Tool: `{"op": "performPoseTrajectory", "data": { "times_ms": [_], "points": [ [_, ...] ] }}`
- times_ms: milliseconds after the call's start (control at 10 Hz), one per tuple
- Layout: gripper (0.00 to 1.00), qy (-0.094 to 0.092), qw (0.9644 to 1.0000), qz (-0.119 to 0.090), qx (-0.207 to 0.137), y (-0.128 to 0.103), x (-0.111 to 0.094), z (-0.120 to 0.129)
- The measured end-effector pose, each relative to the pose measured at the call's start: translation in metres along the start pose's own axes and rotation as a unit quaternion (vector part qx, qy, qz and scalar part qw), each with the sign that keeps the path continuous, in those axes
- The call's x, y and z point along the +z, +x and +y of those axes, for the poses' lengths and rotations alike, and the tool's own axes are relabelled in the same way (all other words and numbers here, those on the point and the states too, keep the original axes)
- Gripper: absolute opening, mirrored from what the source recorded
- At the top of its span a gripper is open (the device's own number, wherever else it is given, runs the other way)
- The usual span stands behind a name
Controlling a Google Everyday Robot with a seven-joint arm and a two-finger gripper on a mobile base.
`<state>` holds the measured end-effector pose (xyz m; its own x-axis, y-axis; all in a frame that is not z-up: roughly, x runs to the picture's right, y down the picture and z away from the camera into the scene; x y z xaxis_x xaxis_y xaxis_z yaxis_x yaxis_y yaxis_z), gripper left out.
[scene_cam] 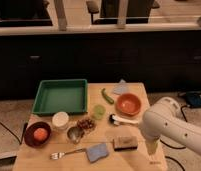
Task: Wipe tray with eraser
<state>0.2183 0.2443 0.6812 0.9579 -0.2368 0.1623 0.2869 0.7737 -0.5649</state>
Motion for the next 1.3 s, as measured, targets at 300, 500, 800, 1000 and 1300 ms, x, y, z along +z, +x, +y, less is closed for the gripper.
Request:
{"op": "performPoseTrajectory", "data": {
  "times_ms": [300,500,800,1000,1300],
  "points": [
    [0.80,-0.002,0.9999,-0.011,0.000,-0.008,0.008,-0.001],
    [0.80,-0.003,0.9999,-0.016,-0.001,-0.013,0.013,-0.003],
    [0.80,-0.003,0.9997,-0.024,0.000,-0.020,0.024,-0.004],
    [0.80,-0.004,0.9996,-0.029,-0.002,-0.026,0.029,-0.006],
    [0.80,-0.003,0.9994,-0.035,-0.003,-0.033,0.039,-0.007]
  ]
}}
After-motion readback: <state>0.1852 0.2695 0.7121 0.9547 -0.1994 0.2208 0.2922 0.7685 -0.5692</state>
